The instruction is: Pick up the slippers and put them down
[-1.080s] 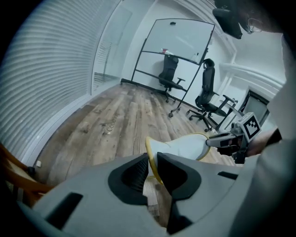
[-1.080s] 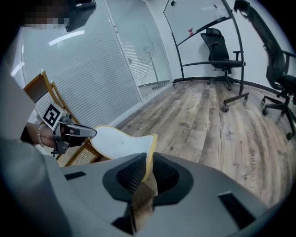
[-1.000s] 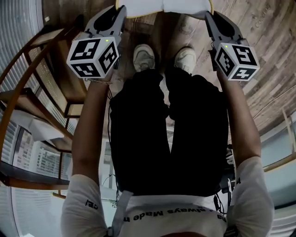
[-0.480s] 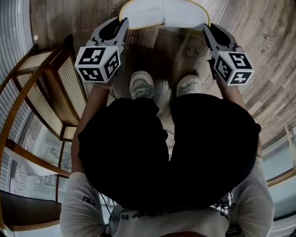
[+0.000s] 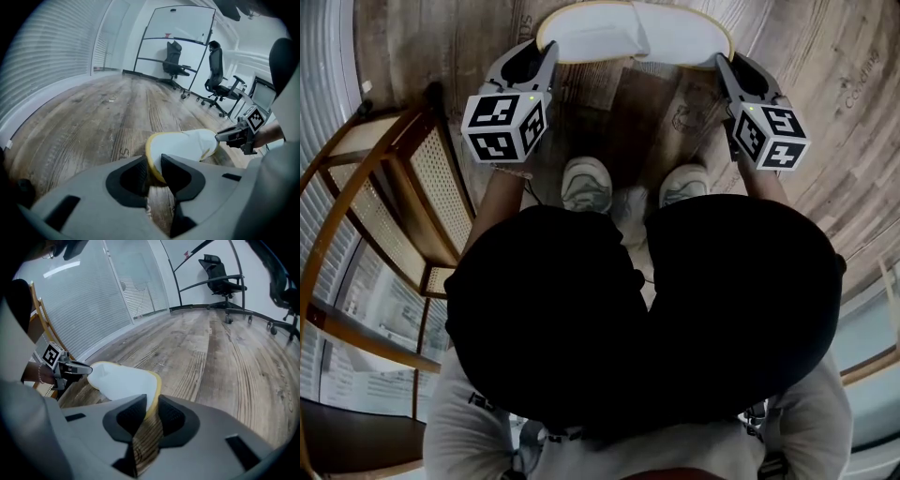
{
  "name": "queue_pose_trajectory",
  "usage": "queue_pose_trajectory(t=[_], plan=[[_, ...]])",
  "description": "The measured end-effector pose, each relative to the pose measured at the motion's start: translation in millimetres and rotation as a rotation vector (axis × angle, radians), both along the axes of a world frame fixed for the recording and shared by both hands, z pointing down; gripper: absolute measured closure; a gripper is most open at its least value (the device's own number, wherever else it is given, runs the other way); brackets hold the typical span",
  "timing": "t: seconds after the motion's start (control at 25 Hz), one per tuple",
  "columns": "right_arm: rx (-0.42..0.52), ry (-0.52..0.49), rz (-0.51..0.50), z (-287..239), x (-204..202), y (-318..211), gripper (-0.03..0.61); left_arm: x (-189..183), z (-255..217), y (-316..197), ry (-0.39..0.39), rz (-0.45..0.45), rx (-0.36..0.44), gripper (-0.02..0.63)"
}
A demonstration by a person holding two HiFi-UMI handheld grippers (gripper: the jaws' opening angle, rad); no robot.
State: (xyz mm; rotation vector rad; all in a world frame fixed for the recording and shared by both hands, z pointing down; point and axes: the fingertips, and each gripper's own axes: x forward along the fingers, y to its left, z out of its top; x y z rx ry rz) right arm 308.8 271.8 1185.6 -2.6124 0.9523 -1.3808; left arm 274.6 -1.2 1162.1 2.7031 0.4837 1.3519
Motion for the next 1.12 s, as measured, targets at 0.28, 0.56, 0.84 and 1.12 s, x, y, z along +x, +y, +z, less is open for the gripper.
queue_pose_trajectory(t=[0.28,0.56,0.84,1.12], plan=[[0.014,0.018,0.029,-39,7,6,0.399,-8,-26,-7,-0.046,-0.015,0.031,0.411],[0.028,0.073,-0.029,-143,5,12,0.399,-8,-127,0,-0.019,-0.039,0.018,0.413],[0.050,0.141,-0.092,-286,1,-1,0.447,-4,-268,17,0.046,-0.029,0.010,0.469],[0.082,0.223,-0.101,-462,-9,-3,0.491,-15,-441,41,0.155,-0.022,-0.006,0.542]])
